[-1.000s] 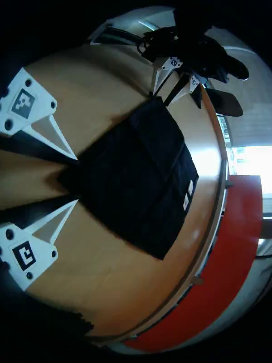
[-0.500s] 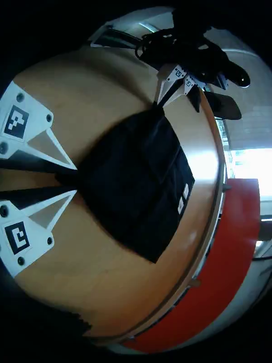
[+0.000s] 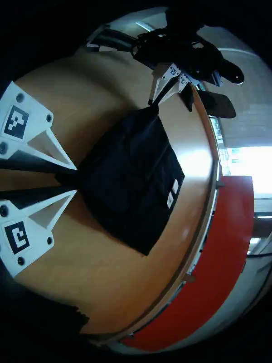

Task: Fold towel

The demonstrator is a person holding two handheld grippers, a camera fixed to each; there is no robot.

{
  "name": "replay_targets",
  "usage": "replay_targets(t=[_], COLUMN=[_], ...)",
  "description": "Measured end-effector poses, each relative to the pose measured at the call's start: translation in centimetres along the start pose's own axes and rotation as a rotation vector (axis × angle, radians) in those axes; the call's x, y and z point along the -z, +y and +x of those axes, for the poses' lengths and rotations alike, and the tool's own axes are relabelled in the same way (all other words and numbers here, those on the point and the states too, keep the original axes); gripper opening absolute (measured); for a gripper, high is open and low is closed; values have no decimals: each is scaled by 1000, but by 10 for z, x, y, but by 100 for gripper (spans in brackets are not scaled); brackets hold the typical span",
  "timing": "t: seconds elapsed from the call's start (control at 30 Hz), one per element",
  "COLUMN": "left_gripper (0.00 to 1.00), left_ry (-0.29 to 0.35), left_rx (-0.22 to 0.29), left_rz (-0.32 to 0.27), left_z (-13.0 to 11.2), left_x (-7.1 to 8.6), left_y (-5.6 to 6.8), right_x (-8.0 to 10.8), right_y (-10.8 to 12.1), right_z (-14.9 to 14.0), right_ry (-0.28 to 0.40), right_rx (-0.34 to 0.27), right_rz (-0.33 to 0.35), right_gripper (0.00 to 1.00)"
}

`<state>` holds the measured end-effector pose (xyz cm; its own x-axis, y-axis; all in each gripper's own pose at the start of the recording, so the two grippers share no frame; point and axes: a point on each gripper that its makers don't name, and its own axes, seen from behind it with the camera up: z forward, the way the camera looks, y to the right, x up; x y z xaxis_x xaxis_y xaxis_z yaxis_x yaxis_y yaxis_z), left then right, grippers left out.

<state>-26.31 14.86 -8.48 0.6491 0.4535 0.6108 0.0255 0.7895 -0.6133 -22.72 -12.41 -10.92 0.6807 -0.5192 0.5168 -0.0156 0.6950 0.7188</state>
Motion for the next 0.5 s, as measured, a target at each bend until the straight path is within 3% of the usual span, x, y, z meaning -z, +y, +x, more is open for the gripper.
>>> replay_targets(t=[0.5], left_gripper=[8], left_ry=[34], left_rx=[35], left_rz=[-8], left_z=[27], left_x=[41], left_y=[7], right_x=[38], right_y=[-7], right_z=[31], right_ry=[32], right_rx=[36], right_rz=[-5], right_gripper=[16])
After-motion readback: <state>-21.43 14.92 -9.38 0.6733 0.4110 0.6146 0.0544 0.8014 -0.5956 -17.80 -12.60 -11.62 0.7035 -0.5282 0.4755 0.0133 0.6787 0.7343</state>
